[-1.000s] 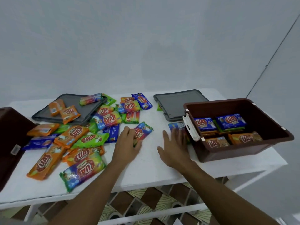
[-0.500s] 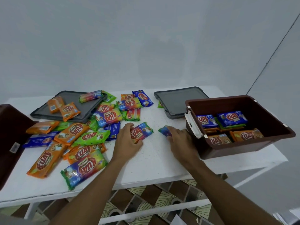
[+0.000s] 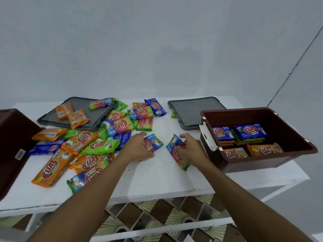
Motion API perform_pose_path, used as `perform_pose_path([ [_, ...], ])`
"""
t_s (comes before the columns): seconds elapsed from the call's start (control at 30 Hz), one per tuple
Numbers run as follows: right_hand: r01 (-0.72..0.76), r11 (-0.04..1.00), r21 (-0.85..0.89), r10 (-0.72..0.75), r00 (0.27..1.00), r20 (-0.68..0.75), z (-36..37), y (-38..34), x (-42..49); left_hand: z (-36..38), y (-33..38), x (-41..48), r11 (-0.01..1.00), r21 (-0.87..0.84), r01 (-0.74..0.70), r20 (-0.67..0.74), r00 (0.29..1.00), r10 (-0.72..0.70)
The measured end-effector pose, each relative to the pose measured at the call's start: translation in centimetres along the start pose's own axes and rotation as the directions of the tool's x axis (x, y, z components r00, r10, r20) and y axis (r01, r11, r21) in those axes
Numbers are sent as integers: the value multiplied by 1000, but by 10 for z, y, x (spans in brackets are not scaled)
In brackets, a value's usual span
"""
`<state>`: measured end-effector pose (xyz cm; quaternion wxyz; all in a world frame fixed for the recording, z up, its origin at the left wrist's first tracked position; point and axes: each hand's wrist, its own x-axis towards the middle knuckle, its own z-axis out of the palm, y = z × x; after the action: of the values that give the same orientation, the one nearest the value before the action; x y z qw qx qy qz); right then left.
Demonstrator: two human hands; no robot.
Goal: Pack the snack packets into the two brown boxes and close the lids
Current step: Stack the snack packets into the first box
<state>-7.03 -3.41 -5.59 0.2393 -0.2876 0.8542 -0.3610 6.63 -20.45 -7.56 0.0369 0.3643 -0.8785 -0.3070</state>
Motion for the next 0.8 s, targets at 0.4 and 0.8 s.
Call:
perform_pose_path([
  [0.4,374,919,-127,-382,923,-44,-104,-70,-19,-48,69,-6,988,-4,-156,-60,986,155],
  [0.8,144,989,40,-133,969,-208,-273,58,30,-20,236,15,884,199,-424,-141,880,454],
])
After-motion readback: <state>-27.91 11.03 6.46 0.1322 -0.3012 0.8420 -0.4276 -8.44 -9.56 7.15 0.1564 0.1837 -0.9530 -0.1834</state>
